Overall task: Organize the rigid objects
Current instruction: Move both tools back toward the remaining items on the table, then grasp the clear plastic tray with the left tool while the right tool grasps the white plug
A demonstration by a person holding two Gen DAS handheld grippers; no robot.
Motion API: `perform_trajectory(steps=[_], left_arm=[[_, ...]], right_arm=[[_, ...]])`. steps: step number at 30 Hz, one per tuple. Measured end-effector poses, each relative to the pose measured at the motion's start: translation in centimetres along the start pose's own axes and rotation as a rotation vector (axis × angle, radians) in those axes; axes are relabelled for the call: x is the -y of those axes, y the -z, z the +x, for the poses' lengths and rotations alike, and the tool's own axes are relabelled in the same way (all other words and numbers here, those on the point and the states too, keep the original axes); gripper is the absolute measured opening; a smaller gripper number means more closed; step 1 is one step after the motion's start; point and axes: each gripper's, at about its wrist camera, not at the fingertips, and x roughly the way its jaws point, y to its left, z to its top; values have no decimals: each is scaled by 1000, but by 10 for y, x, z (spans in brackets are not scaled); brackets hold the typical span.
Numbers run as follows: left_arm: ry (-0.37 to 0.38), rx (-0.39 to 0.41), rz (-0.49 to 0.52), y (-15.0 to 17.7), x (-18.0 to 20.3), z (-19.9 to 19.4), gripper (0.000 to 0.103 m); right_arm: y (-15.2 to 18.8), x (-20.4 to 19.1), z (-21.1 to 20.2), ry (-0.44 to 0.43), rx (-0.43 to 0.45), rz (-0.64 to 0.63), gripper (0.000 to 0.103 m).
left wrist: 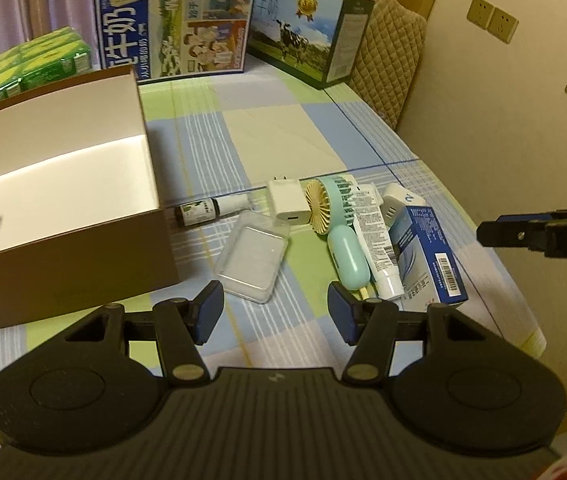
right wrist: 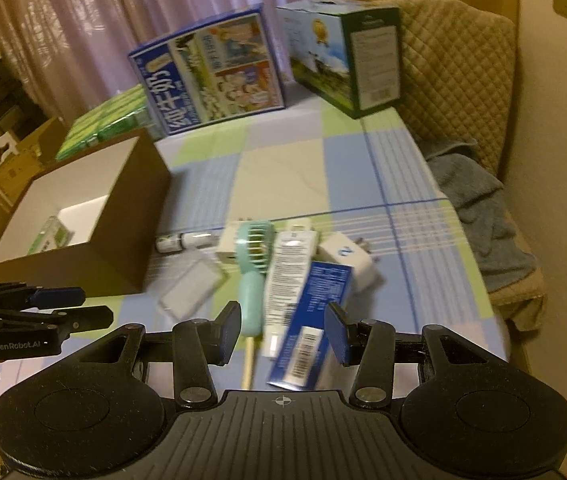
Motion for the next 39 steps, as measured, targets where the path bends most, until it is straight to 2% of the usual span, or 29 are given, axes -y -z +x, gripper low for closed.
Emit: perform_trajectory(steps=[9, 16, 21, 29, 39], left_arm=[[-30, -20, 59, -12, 10, 34, 53], [-50, -42, 79, -21, 15, 62, 53], [-74, -57, 56, -27, 17, 77, 53], [-121, -80, 45, -33, 19, 97, 53], [-179, -120, 21, -35, 10, 119, 53]], right_arm=[[-12, 38, 17, 37, -14, 21, 43], [-30, 57, 42, 25, -33, -39, 43], [-41, 60, 65, 1, -65, -105, 43], [-57, 65, 104, -46, -140, -197, 43], [-65, 69, 139, -77, -262, -225, 43]])
